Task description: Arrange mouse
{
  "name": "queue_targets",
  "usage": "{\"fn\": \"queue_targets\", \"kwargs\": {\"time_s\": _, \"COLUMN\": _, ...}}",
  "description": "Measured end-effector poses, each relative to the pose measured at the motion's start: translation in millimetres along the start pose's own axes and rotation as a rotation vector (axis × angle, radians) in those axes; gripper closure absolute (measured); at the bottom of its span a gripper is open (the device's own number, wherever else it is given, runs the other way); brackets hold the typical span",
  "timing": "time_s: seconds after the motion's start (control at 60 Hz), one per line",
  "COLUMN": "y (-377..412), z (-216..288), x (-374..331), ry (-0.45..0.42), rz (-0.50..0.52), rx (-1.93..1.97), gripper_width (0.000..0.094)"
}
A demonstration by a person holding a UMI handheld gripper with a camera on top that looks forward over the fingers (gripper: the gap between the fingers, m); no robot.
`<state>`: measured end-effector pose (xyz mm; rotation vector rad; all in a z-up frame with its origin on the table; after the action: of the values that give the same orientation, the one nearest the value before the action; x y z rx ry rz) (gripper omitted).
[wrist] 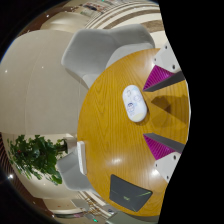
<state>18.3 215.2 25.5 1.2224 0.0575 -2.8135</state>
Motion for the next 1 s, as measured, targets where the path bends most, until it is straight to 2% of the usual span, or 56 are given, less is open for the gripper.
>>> {"fn": "queue_targets", "kwargs": {"time_s": 0.183, "y": -3.2, "z": 9.5, "x": 32.3, "ry": 0.011, "rz": 0.009, "rx": 0.007, "gripper_width": 0.0061}}
{"fn": "queue_targets", "kwargs": {"time_s": 0.583, "y": 6.7, "z": 43.7, "x": 72.5, "ry": -0.022, "rz": 0.013, "rx": 0.011, "gripper_width": 0.0078}}
{"fn": "queue_targets", "kwargs": {"time_s": 0.65, "y": 5.2, "z": 47.7, "x": 75.6, "ry": -0.025, "rz": 0.0, "rx": 0.022, "gripper_width": 0.0114}}
{"fn": "queue_targets", "kwargs": {"time_s": 0.75, "y": 0.5, "z": 49.4, "x": 78.3, "ry": -0.033, "rz": -0.024, "rx": 0.046, "gripper_width": 0.0458}}
{"fn": "queue_targets", "kwargs": {"time_s": 0.9, "y": -0.4, "z": 52.9, "x": 74.3, "ry": -0.019, "rz": -0.064, "rx": 0.067, "gripper_width": 0.0545}}
{"fn": "queue_targets", "kwargs": {"time_s": 1.0, "y": 11.4, "z": 72.4, "x": 57.8, "ry": -0.035, "rz": -0.074, "rx": 0.1, "gripper_width": 0.0557}}
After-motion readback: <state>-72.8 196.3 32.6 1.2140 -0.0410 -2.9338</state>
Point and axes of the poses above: the point between the fingertips, and its own axes, seen from behind it with the camera up: y to the left, z up, x forward, the way the camera looks, the point moved 4 cm from there along -x, backward, against the way the camera looks
